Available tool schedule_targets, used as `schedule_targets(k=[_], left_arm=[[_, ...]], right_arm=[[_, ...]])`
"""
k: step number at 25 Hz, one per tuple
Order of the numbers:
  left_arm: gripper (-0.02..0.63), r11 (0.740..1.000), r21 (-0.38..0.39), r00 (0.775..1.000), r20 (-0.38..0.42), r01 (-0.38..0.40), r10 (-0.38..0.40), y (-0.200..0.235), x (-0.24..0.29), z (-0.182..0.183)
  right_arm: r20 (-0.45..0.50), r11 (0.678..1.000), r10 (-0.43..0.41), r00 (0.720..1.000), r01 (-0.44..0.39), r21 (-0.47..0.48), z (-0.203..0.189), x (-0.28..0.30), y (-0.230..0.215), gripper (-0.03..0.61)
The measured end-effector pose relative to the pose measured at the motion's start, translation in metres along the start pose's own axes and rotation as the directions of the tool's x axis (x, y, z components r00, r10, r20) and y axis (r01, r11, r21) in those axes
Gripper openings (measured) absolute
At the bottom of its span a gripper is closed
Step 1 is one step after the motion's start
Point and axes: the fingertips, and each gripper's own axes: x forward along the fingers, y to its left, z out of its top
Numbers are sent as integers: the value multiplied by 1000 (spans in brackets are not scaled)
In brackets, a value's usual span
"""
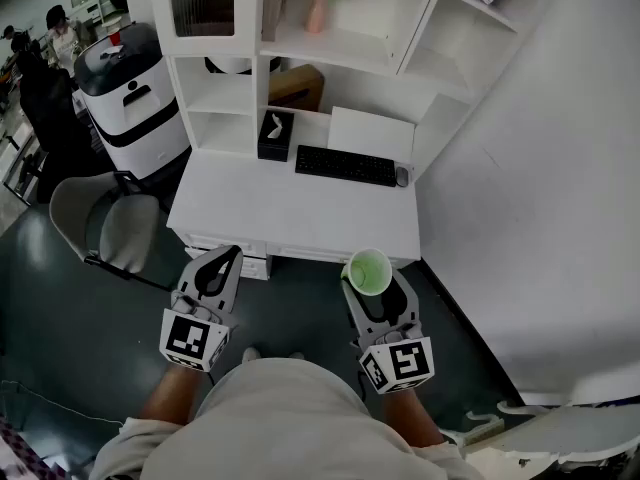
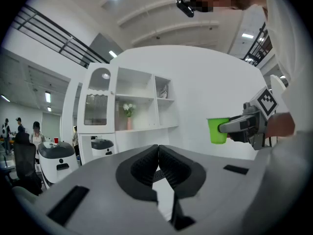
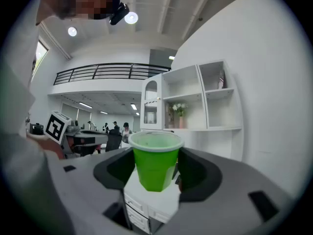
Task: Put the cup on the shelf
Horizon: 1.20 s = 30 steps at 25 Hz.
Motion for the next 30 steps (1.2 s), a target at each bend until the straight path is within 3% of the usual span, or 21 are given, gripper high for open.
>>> schedule_targets(k=[23, 30], left_arm=[[2, 998, 22, 998, -21, -62, 63, -25, 11, -4], [2, 998, 25, 998, -17, -59, 59, -10, 29, -8]], right_arm=[[6, 997, 70, 998, -70, 16, -12, -8, -26, 282], [6, 997, 80, 997, -80, 18, -13, 12, -29, 282]])
